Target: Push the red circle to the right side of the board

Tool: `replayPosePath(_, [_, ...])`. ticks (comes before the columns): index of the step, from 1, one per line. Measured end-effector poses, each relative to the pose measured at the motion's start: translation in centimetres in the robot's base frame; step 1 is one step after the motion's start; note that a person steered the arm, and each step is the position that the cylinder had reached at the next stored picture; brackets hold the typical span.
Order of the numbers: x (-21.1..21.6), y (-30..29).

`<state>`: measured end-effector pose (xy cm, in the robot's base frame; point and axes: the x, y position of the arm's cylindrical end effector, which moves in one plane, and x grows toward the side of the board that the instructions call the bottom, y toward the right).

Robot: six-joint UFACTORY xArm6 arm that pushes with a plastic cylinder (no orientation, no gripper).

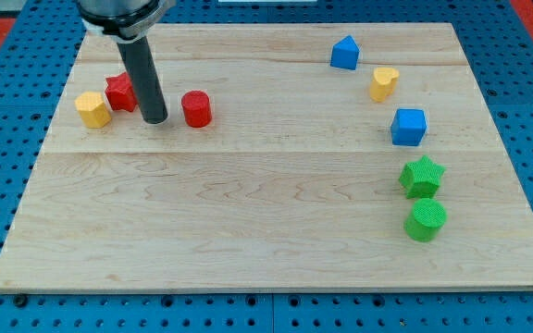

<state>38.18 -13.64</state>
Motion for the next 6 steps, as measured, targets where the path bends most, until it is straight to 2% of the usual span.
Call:
replayPosePath(1, [-0.9,7.3])
replayPosePath(4, [-3.3,12.1])
replayPosePath(5, [-3.3,17.3])
replayPosePath(6, [-3.3,19.8])
